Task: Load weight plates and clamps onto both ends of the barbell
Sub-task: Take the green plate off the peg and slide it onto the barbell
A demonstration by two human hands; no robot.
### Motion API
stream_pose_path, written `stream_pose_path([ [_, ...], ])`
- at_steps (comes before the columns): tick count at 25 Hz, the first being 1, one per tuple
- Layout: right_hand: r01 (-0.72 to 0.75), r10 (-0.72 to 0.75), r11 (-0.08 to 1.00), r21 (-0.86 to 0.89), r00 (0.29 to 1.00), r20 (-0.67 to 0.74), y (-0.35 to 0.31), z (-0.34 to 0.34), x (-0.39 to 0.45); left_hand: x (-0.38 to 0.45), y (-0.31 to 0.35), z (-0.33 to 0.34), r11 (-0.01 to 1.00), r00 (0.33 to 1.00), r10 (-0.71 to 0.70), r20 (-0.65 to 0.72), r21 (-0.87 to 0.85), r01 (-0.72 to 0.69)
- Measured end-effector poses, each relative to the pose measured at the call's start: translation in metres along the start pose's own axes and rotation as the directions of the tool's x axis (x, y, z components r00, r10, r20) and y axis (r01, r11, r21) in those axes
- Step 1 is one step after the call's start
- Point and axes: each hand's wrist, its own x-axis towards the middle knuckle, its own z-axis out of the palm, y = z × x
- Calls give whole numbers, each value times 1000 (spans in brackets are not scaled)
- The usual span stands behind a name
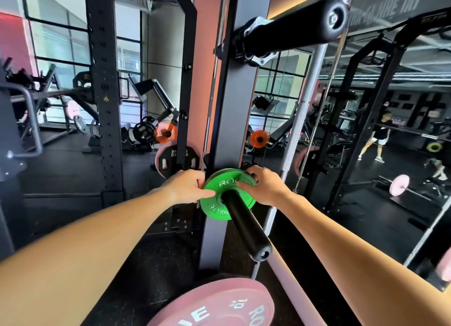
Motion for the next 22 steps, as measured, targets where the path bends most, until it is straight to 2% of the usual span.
stream_pose_path([
  [6,20,-20,1000,8,999,36,4,-22,-69,-63,35,11,993,992,114,56,22,-115],
  [10,106,-106,994,18,994,9,5,-51,-148,-128,73,25,993,991,117,64,7,-118],
  [15,210,-210,978,-6,977,24,-17,-81,-237,-228,107,16,982,981,188,39,-7,-188],
  [22,397,-395,915,75,918,-47,-118,-82,-289,-352,96,-70,999,997,23,-75,51,-20],
])
